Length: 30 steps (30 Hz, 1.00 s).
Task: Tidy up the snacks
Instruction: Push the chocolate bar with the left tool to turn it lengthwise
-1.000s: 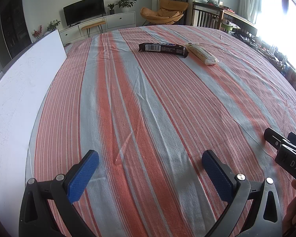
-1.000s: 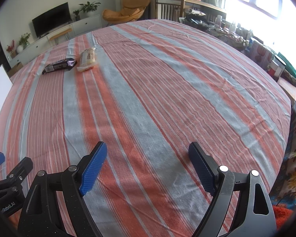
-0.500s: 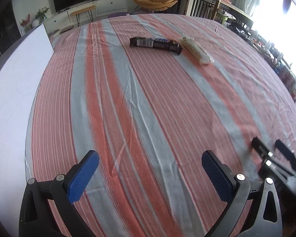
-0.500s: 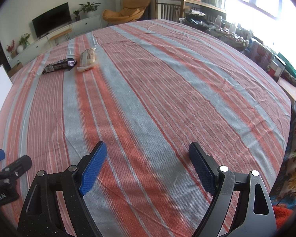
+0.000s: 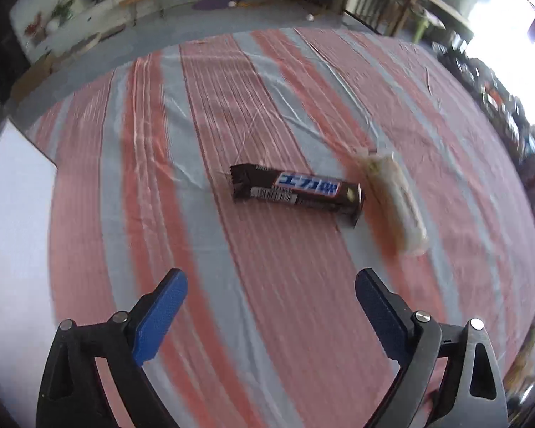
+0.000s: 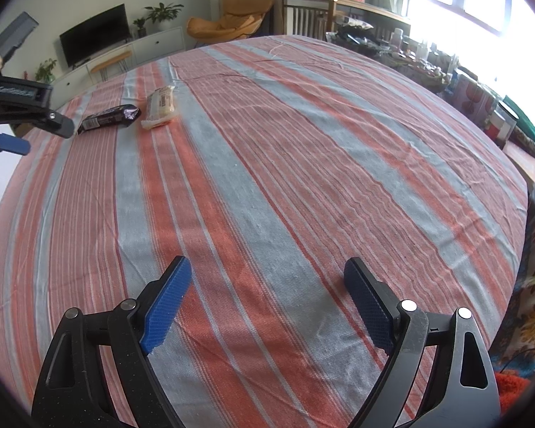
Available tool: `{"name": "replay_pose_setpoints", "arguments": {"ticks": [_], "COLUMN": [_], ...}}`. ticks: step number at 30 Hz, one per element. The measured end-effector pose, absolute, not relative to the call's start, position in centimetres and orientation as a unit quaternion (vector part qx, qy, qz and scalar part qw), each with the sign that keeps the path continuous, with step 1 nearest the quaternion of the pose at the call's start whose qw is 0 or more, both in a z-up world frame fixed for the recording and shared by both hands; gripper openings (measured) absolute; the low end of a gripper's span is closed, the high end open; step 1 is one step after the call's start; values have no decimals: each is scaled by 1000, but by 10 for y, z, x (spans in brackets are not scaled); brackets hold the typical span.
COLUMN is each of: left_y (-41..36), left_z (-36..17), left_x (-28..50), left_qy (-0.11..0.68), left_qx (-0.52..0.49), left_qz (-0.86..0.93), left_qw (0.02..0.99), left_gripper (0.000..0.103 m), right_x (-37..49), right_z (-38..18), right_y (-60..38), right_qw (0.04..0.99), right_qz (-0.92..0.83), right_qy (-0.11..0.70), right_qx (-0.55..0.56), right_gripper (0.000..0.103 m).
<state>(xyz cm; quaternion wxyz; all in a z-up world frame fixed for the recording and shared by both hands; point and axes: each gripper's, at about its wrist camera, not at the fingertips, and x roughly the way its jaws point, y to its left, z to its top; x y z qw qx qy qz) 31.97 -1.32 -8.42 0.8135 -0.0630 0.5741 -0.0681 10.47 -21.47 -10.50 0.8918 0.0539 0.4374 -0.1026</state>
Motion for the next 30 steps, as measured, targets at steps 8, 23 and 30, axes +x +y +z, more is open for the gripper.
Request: {"name": "replay_pose_setpoints", "arguments": {"ticks": [8,23,30], "left_y": [-29,-53,-28], "left_z": [-112,-112,-110], "left_x": [375,330,266], "left_qy": [560,536,530], "left_qx": [-173,12,11], "left_qz": [52,-14,-40], "left_qw": [808,844,847], "left_gripper": [94,18,17], "right_x": [106,109,108], "right_z": [-104,-104,-105], "right_y": [-214,-214,-214], "right_qw": [892,893,893], "right_qz": [-100,-97,-97], "right_qy": [437,436,436], "right_qx": [53,53,53], "right_gripper": [91,91,91]}}
